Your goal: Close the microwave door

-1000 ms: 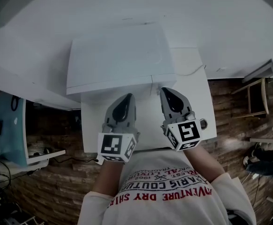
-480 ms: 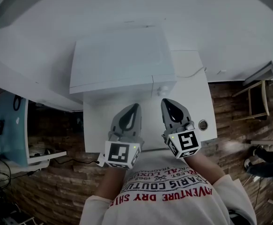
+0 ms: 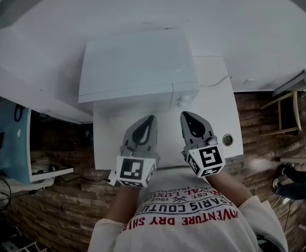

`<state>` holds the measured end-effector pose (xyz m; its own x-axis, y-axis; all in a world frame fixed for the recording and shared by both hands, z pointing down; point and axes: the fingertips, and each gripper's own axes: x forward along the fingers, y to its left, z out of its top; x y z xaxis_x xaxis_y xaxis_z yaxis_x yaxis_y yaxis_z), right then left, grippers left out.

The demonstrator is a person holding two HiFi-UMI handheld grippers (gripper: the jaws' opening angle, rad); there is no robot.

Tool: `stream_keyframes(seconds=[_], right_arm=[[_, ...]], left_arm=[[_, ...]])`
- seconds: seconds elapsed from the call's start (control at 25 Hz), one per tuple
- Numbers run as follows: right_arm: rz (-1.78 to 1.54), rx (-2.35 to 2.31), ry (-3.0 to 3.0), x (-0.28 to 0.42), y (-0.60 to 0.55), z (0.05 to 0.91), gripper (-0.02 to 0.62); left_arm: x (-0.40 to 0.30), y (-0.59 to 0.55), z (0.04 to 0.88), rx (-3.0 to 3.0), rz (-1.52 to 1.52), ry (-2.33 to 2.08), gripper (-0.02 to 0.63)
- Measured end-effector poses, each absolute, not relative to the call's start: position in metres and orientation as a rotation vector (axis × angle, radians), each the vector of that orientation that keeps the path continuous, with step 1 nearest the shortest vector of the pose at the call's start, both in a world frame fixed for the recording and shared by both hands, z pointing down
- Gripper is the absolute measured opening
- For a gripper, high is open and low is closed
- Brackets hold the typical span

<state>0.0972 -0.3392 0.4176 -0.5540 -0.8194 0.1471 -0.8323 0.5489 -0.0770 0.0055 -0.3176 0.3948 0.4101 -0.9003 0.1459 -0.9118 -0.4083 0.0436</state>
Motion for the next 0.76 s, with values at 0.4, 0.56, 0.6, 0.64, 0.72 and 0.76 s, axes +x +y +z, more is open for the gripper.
stream_keyframes(seconds=[0.4,0.56,0.6,0.64,0.72,0.76], right_arm=[[0.183,1.439,-2.642,0.098,-0.339,0.422,0.011],[0.173,1.442,-2.631,0.099,-0.340,0.423,0.011],[0.175,1.442,-2.627,0.099,-0.340,0.424,0.011],[0.178,1.442,-2.623,0.100,-0.340,0.425,0.011],[0.184,1.441,-2.614,0.101,-0.339,0.427,0.011],[0.185,1.441,-2.609,0.102,-0.339,0.428,0.011]], left_arm=[[0.006,-0.320,0.402,2.528,0.170,-1.624,0.000],[0.007,-0.322,0.405,2.523,0.174,-1.616,0.000],[0.007,-0.322,0.406,2.522,0.175,-1.614,0.000],[0.008,-0.322,0.407,2.521,0.175,-1.611,0.000],[0.010,-0.321,0.409,2.523,0.174,-1.599,0.000],[0.012,-0.320,0.410,2.525,0.173,-1.593,0.000]])
